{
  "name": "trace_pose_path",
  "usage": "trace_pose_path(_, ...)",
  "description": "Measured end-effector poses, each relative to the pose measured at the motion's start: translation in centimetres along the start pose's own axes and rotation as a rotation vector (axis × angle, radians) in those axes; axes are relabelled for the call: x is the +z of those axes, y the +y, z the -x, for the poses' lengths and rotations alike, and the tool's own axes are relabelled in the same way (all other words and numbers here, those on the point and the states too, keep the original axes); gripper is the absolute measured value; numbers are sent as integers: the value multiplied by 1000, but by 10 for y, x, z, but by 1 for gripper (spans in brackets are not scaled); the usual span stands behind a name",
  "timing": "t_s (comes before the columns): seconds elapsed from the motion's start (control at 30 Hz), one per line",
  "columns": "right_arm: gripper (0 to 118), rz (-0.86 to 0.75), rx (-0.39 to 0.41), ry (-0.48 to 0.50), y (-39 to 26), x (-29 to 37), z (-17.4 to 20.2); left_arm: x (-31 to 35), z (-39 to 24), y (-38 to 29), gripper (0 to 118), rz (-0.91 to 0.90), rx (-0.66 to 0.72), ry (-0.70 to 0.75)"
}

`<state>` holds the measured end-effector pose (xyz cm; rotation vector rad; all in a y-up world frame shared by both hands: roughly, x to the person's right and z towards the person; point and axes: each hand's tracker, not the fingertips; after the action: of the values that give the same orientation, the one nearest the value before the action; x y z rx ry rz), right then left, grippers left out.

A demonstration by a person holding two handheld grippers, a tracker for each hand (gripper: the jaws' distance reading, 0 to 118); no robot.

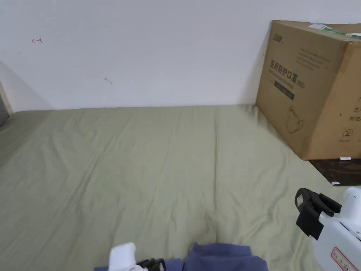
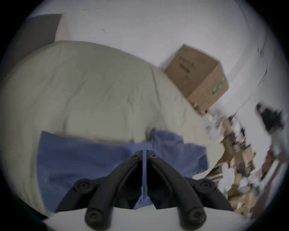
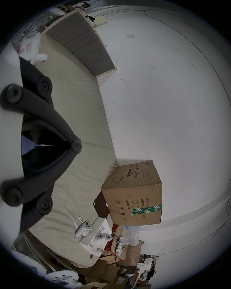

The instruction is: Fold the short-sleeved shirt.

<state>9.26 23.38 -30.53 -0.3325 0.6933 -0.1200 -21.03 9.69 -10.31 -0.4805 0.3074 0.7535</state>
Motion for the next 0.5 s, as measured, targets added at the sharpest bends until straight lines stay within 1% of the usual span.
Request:
trace_pose_path(0.1, 0, 2, -6, 19, -1, -5, 10, 44, 44, 26, 6, -127, 156, -55)
trace_pose_path(0.13, 0, 3, -1, 25, -2, -7, 14, 53, 61, 32, 12, -129, 204, -68)
trace_pose_path(0.17, 0, 4, 6, 32, -3, -9, 19, 60, 84, 37, 29, -136, 253, -85)
trace_pose_path(0.2, 0, 6, 13, 38, -4, -11, 23, 66, 99, 40, 58, -113, 281, -57)
trace_pose_path(0.23, 0, 9, 20, 47, -5, -12, 28, 71, 113, 41, 103, -87, 304, -14)
trace_pose_path(0.27, 0, 11, 27, 57, -7, -14, 32, 72, 126, 40, 118, -48, 302, 21)
trace_pose_path(0.3, 0, 15, 30, 66, -7, -15, 36, 69, 135, 36, 116, 7, 296, 39)
trace_pose_path(0.33, 0, 19, 35, 74, -8, -17, 40, 68, 144, 31, 117, 56, 296, 45)
trace_pose_path(0.37, 0, 23, 38, 81, -9, -18, 43, 73, 152, 25, 118, 30, 297, 28)
trace_pose_path(0.43, 0, 32, 47, 88, -11, -21, 49, 60, 162, 7, 118, 125, 357, 18)
trace_pose_path(0.5, 0, 46, 62, 92, -12, -24, 53, 44, 172, -9, 118, 181, 432, -48)
